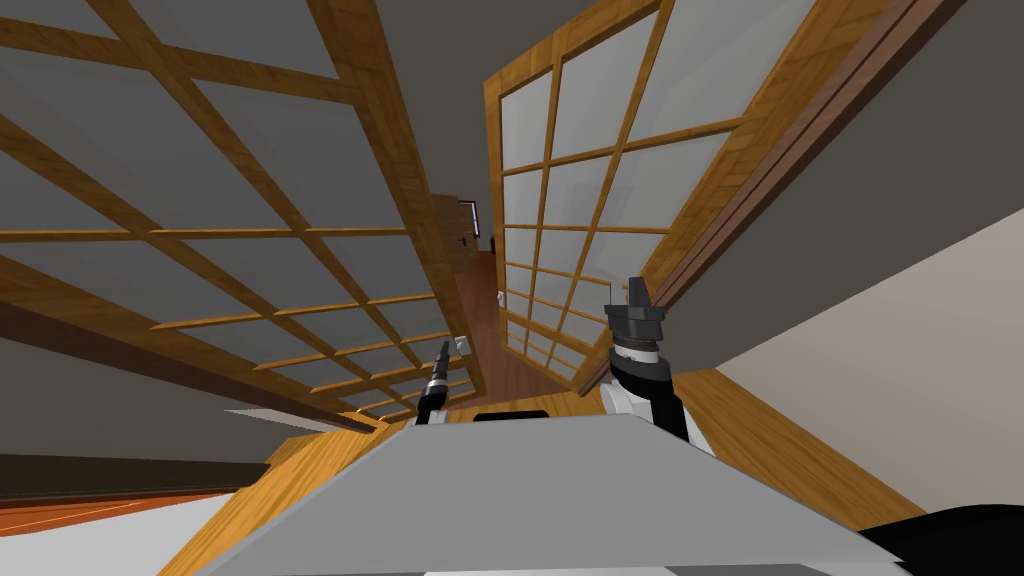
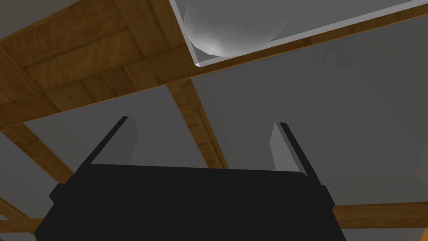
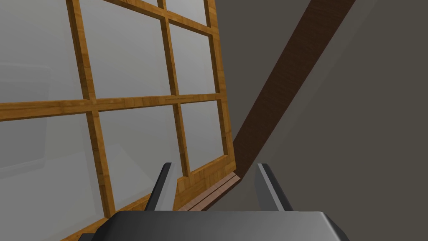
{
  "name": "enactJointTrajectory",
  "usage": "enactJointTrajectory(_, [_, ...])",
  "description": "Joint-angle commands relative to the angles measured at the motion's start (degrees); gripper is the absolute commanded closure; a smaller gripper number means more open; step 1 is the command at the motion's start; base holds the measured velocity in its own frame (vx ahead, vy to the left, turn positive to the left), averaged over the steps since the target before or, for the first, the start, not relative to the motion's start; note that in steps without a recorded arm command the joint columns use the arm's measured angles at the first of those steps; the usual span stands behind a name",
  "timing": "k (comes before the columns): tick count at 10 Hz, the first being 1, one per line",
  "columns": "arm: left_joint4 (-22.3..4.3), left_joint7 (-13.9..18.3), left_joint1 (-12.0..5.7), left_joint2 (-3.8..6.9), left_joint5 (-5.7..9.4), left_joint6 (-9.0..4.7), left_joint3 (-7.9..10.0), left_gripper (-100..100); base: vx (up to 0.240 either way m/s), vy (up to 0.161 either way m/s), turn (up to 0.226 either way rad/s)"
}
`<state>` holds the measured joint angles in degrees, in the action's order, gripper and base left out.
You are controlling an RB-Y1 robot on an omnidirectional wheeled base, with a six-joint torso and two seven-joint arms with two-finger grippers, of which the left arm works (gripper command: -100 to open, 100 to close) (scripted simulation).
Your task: Push the door open
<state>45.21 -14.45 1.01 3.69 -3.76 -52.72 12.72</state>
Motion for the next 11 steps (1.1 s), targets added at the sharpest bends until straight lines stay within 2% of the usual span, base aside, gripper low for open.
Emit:
enactJointTrajectory(1, [-0.19,2.86,-0.18,0.04,1.46,-0.01,-0.63,-100,-0.031,0.011,-0.033])
enactJointTrajectory(2, [-0.19,3.15,-0.18,0.04,1.46,-0.01,-0.63,-100,-0.026,0.009,-0.023])
enactJointTrajectory(4, [-0.5,6.96,-0.5,0.08,3.98,-0.02,-1.71,-100,-0.038,0.004,-0.052])
enactJointTrajectory(5, [-0.5,7.88,-0.5,0.08,3.98,-0.02,-1.71,-100,-0.036,0.014,-0.022])
enactJointTrajectory(6, [-0.67,9.92,-0.67,0.06,5.31,-0.03,-2.29,-100,-0.04,0.017,-0.036])
enactJointTrajectory(7, [-0.67,10.26,-0.67,0.06,5.31,-0.03,-2.29,-100,-0.029,0.011,-0.021])
enactJointTrajectory(9, [-1.01,14.04,-1.01,0.01,7.98,-0.04,-3.44,-100,-0.039,0.01,-0.053])
enactJointTrajectory(10, [-1.01,15.01,-1.01,0.01,7.98,-0.04,-3.44,-100,-0.038,0.014,-0.026])
enactJointTrajectory(11, [-1.18,17.02,-1.18,-0.05,9.34,-0.05,-4.03,-100,-0.038,0.012,-0.038])
